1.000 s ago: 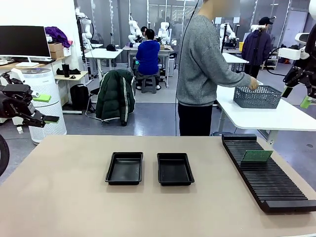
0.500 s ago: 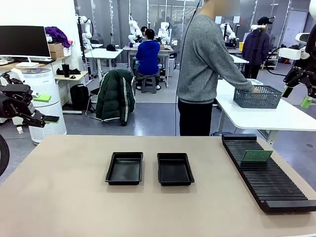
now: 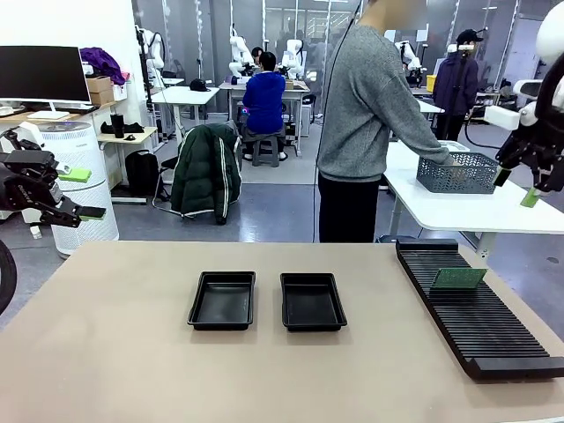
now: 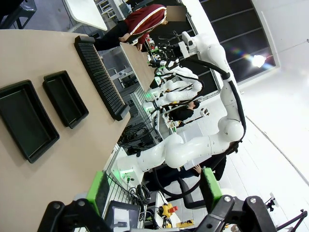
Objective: Inspect and transfer BCBs to ESD trays.
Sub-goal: Pick up the Blank PCB from the PCB Rack and place it in the left ESD tray.
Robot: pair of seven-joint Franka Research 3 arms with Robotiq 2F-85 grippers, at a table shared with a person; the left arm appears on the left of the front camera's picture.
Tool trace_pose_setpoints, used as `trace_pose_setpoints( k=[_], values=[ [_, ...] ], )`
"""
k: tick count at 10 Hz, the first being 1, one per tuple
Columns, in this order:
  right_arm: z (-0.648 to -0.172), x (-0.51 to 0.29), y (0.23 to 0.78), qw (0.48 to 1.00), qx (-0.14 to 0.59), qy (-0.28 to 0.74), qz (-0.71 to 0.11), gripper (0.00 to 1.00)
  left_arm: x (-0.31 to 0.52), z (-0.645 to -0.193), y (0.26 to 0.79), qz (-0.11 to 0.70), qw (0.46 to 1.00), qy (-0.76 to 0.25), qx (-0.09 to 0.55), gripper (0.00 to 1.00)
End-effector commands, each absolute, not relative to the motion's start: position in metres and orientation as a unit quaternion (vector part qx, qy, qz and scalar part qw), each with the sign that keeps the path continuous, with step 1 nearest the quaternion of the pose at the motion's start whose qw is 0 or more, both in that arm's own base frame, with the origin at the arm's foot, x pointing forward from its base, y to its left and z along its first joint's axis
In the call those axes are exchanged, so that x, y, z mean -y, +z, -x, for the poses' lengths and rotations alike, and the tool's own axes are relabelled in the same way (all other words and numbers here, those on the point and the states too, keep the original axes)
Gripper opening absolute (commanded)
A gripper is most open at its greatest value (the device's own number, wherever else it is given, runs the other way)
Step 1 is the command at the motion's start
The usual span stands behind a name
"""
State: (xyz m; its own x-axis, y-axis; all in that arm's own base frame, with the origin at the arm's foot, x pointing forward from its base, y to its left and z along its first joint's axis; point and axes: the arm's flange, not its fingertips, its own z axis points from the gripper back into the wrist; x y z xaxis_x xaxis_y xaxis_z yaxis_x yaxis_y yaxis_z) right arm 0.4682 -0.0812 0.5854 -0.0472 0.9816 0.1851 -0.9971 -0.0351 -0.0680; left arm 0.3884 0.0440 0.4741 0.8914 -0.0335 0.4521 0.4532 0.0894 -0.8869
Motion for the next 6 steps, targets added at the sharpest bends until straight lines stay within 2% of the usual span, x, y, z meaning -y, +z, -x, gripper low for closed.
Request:
trace_pose_setpoints(
  k=[1, 3, 6],
  values=[
    [-0.465, 0.072, 0.561, 0.687, 0.084, 0.722, -0.017, 1.0, -0.046, -0.387, 0.475, 0.653, 0.72, -0.168, 0.161, 1.0],
    [-0.468, 0.072, 0.537, 0.685, 0.085, 0.724, -0.016, 1.0, -0.046, -0.387, 0.475, 0.653, 0.72, -0.168, 0.161, 1.0],
    [-0.477, 0.073, 0.504, 0.703, 0.084, 0.705, 0.031, 1.0, -0.046, -0.387, 0.475, 0.653, 0.72, -0.168, 0.161, 1.0]
  ],
)
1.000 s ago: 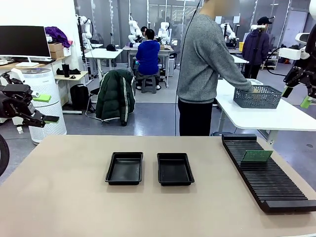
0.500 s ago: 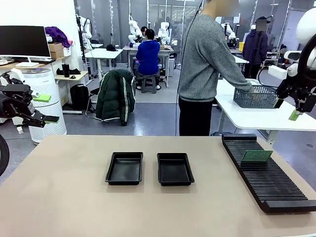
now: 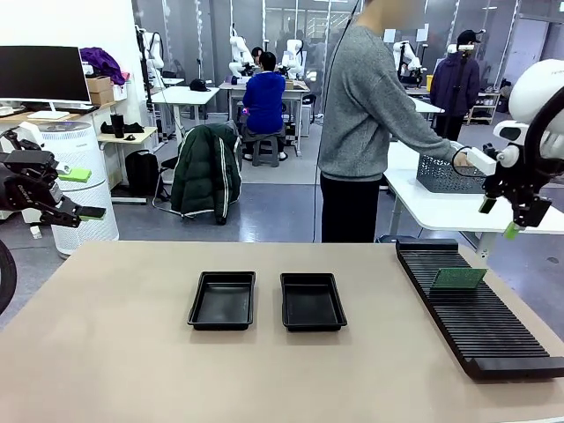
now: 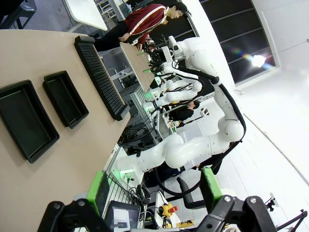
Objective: Inspect and transfer BCBs to ESD trays.
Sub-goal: Pick up the Blank PCB from the PCB Rack and place it in the left ESD tray.
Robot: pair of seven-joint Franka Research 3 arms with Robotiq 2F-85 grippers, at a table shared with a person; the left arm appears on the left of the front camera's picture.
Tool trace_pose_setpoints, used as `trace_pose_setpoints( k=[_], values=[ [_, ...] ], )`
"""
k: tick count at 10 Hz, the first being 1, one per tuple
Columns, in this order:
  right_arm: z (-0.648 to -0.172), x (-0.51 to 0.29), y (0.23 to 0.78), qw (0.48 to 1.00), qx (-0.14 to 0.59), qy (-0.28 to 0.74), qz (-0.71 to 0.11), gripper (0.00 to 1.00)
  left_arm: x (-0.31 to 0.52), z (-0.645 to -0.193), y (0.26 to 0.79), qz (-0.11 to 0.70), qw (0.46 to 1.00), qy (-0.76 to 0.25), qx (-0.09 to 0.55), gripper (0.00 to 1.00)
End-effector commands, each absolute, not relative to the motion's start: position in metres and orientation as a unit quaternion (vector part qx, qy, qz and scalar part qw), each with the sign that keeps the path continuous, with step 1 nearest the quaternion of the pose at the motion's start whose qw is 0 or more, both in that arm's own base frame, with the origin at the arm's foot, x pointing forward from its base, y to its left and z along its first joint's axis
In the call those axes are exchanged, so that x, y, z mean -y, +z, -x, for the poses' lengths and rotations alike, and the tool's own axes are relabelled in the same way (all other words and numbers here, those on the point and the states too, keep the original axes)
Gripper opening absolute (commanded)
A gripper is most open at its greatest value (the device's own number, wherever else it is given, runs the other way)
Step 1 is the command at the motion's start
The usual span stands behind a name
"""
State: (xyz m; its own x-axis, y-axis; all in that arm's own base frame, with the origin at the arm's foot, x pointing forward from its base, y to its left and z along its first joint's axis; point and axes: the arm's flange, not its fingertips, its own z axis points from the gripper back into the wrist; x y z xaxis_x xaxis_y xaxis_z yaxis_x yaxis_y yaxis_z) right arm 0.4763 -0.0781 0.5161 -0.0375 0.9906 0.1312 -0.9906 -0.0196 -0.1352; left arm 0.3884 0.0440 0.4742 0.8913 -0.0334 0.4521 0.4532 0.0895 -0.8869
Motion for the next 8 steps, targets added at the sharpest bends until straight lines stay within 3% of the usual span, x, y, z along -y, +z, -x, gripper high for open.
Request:
trace_pose_setpoints(
  k=[1, 8],
  values=[
    [-0.479, 0.073, 0.494, 0.705, 0.084, 0.703, 0.04, 1.0, -0.046, -0.387, 0.475, 0.653, 0.72, -0.168, 0.161, 1.0],
    [-0.507, 0.065, 0.43, 0.718, 0.084, 0.686, 0.082, 1.0, -0.046, -0.387, 0.475, 0.653, 0.72, -0.168, 0.161, 1.0]
  ],
)
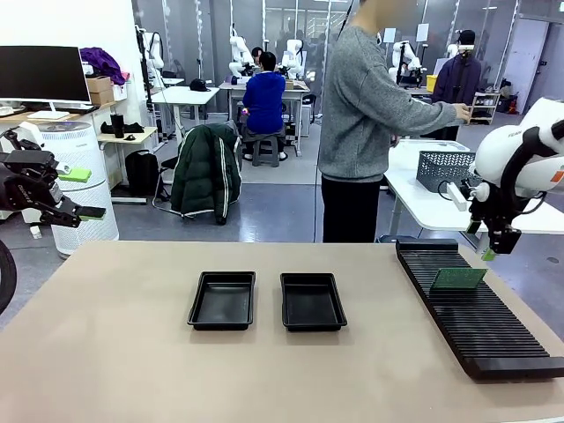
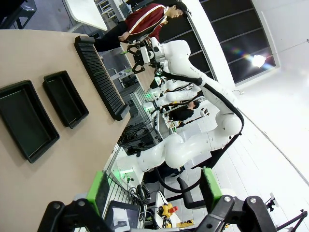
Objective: Inspect and transfer BCBs to ESD trays.
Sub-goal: Pick up the Blank PCB from the PCB Rack and place it in the left ESD tray.
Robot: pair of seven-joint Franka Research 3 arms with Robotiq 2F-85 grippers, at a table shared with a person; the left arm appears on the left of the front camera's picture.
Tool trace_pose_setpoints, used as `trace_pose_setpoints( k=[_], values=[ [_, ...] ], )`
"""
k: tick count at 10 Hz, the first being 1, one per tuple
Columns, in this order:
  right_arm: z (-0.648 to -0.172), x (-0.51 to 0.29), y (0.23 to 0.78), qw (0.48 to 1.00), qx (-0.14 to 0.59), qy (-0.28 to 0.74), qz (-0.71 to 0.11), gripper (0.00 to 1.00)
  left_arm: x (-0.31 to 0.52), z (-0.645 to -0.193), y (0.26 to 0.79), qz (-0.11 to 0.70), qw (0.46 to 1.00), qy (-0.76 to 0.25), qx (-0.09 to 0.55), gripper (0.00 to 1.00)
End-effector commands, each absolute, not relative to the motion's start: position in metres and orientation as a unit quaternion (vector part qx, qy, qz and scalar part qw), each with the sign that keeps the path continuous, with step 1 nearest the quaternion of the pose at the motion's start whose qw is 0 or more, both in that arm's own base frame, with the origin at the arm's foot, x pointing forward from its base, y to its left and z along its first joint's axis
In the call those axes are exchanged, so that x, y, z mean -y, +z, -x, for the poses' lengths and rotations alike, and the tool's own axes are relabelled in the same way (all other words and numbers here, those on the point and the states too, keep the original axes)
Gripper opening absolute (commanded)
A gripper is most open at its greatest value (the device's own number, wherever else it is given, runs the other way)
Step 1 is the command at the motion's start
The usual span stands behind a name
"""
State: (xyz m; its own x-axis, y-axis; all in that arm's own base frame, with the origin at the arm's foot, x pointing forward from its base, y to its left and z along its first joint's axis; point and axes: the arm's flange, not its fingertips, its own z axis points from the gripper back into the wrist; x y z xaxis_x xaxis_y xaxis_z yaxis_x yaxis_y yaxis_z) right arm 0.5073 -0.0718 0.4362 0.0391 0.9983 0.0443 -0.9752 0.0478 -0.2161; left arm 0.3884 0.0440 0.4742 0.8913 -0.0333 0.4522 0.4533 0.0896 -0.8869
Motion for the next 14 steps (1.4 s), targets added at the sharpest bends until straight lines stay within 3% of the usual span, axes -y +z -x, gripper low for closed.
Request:
trace_pose_setpoints(
  k=[1, 14],
  values=[
    [-0.508, 0.064, 0.424, 0.719, 0.085, 0.685, 0.084, 1.0, -0.046, -0.387, 0.475, 0.653, 0.72, -0.168, 0.161, 1.0],
    [-0.5, 0.061, 0.369, 0.718, 0.1, 0.685, 0.071, 1.0, -0.046, -0.387, 0.475, 0.653, 0.72, -0.168, 0.161, 1.0]
  ],
)
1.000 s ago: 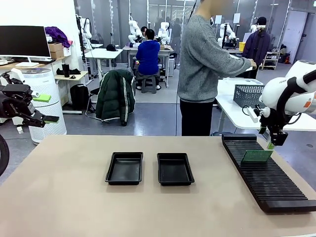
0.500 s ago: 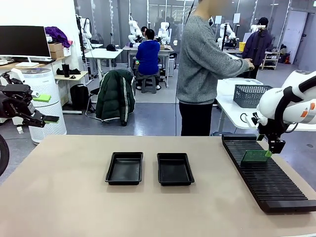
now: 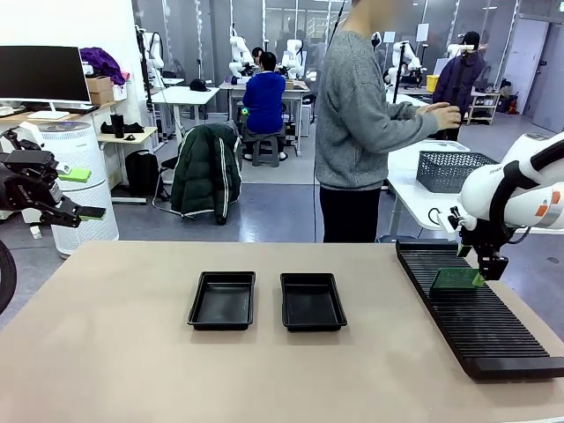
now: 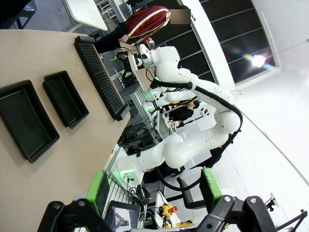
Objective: Inspect and transfer BCBs to ESD trays.
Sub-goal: Pick up the Blank PCB from the PCB Rack and place it in the left ESD tray.
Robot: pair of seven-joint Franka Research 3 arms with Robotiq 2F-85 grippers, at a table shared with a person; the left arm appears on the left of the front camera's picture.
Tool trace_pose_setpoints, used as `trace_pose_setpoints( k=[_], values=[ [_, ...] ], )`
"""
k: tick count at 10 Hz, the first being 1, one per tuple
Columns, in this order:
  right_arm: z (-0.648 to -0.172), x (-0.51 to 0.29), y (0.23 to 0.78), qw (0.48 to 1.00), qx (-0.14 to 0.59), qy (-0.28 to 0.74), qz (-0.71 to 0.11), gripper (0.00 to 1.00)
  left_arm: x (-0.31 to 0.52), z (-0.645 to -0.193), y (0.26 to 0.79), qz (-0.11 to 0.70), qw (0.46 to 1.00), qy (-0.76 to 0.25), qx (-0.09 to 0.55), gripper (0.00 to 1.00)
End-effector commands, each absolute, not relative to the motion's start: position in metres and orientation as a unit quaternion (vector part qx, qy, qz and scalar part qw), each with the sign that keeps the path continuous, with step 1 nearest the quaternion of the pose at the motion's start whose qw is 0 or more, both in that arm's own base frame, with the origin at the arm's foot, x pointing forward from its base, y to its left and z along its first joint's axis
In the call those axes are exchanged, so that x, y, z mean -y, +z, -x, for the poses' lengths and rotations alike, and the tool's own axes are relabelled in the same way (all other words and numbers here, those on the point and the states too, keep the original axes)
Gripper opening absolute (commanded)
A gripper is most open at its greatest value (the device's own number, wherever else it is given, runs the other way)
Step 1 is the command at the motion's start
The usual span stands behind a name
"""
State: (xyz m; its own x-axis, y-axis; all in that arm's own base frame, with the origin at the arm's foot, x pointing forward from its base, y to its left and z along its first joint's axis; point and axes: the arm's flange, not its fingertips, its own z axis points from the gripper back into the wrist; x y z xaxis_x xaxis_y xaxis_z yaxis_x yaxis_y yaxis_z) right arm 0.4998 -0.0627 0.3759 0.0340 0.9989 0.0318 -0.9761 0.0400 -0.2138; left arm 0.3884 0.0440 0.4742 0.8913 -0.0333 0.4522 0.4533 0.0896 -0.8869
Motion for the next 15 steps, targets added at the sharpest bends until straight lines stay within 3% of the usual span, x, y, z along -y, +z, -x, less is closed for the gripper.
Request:
trace_pose_setpoints(
  k=[1, 11, 13, 14, 15],
  values=[
    [-0.4997, 0.061, 0.3689, 0.717, 0.101, 0.686, 0.068, 0.96, -0.0455, -0.3874, 0.4752, 0.653, 0.72, -0.168, 0.161, 1.0],
    [-0.5023, 0.0662, 0.363, 0.724, 0.117, 0.678, 0.057, 0.56, -0.0455, -0.3874, 0.4752, 0.653, 0.72, -0.168, 0.161, 1.0],
    [-0.5041, 0.0689, 0.3625, 0.726, 0.116, 0.676, 0.054, 0.53, -0.0455, -0.3874, 0.4752, 0.653, 0.72, -0.168, 0.161, 1.0],
    [-0.5052, 0.0693, 0.3624, 0.726, 0.115, 0.676, 0.052, 0.44, -0.0455, -0.3874, 0.4752, 0.653, 0.72, -0.168, 0.161, 1.0],
    [-0.5061, 0.0692, 0.3632, 0.727, 0.115, 0.676, 0.052, 0.45, -0.0455, -0.3874, 0.4752, 0.653, 0.72, -0.168, 0.161, 1.0]
  ],
)
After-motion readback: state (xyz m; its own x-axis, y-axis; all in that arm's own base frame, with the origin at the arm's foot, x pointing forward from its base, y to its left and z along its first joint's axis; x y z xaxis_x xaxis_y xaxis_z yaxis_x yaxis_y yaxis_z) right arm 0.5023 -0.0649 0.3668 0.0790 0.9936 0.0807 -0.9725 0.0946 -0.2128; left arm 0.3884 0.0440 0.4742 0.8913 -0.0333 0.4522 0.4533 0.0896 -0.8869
